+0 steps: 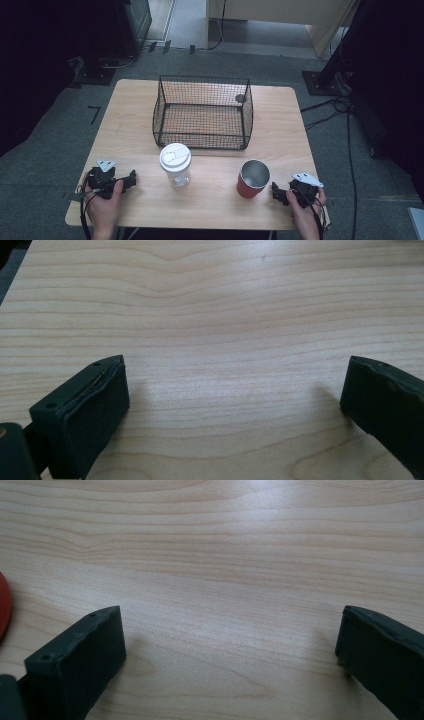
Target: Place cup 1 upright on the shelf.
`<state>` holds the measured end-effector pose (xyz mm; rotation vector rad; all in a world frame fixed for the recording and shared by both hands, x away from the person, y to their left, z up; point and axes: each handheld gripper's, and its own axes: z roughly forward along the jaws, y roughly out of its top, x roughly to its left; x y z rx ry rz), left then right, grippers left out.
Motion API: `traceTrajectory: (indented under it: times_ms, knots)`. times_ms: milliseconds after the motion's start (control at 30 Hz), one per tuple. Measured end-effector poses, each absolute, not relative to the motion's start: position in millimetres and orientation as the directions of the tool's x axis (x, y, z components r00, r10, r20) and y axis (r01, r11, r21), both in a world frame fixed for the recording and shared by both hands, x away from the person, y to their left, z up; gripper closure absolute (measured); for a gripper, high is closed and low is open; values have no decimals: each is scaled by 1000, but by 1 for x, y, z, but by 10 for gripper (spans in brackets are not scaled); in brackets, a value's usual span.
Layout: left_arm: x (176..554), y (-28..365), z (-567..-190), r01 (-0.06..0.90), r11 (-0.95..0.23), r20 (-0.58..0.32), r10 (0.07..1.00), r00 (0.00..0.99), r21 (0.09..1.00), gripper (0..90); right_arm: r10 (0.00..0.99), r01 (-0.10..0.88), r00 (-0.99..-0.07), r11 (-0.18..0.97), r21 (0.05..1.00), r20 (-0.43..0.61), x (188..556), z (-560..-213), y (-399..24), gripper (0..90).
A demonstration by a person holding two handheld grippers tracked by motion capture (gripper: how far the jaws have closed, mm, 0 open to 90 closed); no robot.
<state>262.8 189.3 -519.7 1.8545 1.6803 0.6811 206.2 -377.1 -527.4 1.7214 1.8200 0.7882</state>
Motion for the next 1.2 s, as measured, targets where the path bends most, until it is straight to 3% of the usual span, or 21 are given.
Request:
traceTrajectory:
  times_ms: [633,1200]
  knots:
    - [263,189,-520,721,-78,10,995,98,689,0,993,662,-120,77,746,3,184,-501,-378,0]
    - [263,187,-520,720,-91,11,993,114,688,0,937,575,-346,175,800,44,166,-476,-345,0]
